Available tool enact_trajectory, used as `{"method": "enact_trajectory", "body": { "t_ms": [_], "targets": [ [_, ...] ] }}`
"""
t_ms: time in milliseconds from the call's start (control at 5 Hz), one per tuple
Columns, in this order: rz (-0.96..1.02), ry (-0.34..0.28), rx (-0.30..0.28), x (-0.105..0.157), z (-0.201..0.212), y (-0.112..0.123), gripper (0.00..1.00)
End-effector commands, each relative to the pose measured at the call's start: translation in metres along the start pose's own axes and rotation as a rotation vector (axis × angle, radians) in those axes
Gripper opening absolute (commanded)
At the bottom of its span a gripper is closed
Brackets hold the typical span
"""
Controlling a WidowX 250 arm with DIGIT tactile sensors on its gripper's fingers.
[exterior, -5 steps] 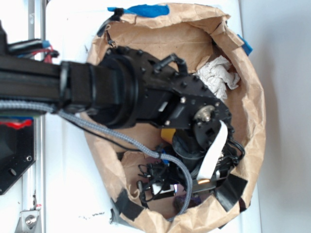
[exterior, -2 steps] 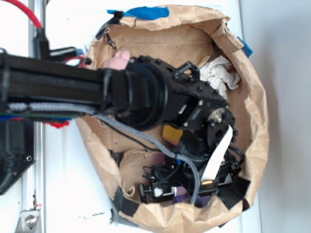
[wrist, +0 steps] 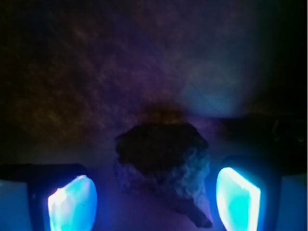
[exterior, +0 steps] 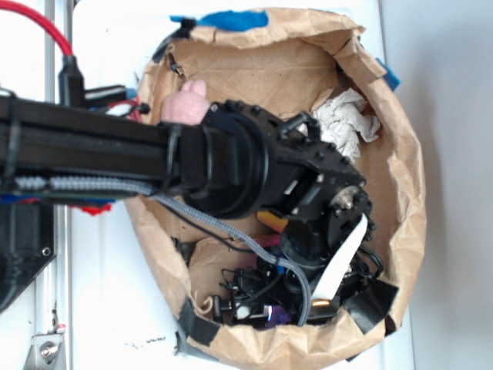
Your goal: Grab the rock.
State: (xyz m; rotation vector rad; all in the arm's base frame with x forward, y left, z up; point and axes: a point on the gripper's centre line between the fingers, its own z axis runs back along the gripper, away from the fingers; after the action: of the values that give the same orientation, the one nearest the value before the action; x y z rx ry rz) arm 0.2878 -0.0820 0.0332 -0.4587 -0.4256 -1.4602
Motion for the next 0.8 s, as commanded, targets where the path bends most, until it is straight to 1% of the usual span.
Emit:
{"method": "enact_trajectory", "body": {
  "t_ms": [0, 200, 400, 600],
  "targets": [
    [-0.106, 0.0, 0.058, 0.025, 0.003, 0.0, 1.0],
    [-0.105, -0.014, 0.061, 0.03, -0.005, 0.001, 1.0],
    [-0.102, -0.007, 0.067, 0.032, -0.015, 0.004, 1.0],
    [-0.08, -0.026, 0.079, 0.03, -0.017, 0.003, 0.0]
  ]
}}
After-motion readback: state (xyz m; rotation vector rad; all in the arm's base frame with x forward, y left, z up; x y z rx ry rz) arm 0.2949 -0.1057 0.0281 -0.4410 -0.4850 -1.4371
